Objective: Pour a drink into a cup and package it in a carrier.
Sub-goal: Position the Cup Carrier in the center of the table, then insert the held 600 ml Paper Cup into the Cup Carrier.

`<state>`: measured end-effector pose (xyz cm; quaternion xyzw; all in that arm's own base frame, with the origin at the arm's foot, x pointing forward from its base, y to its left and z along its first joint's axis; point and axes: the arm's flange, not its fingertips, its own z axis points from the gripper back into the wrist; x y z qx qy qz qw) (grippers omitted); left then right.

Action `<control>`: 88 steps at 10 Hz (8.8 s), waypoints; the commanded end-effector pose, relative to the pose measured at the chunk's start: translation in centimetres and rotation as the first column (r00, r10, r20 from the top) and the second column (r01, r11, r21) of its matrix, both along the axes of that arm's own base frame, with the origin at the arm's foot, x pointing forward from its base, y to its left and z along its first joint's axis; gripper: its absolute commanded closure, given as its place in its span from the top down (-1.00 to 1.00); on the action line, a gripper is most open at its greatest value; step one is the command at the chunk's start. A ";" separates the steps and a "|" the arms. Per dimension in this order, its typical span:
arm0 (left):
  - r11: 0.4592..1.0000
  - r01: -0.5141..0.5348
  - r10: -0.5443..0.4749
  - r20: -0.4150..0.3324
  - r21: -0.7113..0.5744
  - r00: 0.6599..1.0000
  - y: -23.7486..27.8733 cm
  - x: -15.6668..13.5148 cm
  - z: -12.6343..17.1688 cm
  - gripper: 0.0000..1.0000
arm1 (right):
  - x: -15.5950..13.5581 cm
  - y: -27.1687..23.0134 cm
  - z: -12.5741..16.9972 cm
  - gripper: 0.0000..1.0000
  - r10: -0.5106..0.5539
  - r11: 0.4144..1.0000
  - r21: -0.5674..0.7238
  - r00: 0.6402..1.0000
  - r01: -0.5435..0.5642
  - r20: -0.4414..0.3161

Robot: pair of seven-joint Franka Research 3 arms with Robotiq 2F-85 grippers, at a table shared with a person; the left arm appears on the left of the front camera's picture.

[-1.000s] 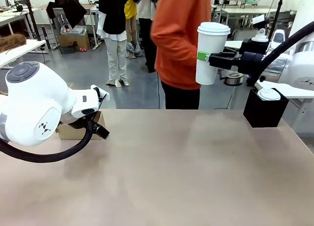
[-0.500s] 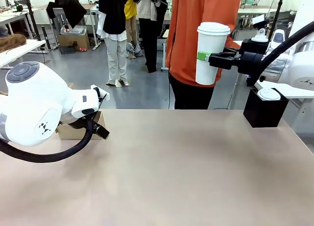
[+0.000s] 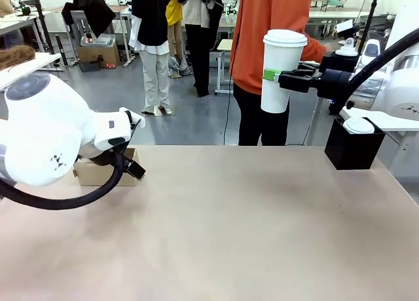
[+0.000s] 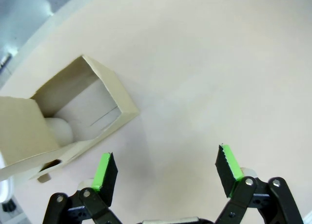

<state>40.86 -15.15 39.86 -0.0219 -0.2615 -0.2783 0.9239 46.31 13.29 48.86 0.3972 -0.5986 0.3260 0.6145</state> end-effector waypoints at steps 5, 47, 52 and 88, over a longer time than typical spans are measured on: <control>0.983 -0.183 0.185 -0.115 0.031 0.976 3.5 4.2 11.5 1.00 | -0.2 0.1 0.4 0.60 0.005 1.000 0.010 1.000 -0.005 0.005; 0.848 -0.514 0.509 -0.067 -0.133 0.858 -19.7 -10.7 15.7 -0.96 | -0.2 0.1 0.4 0.60 0.005 1.000 0.010 1.000 -0.005 0.005; 0.852 -0.518 0.515 -0.065 -0.072 0.855 -25.1 -10.0 11.0 -0.96 | -0.2 0.1 0.4 0.60 0.005 1.000 0.010 1.000 -0.005 0.005; 0.841 0.506 -0.504 0.059 -0.190 0.861 6.0 -3.5 7.5 1.00 | -0.2 7.0 -16.4 0.60 0.768 0.628 0.068 0.632 -0.775 0.105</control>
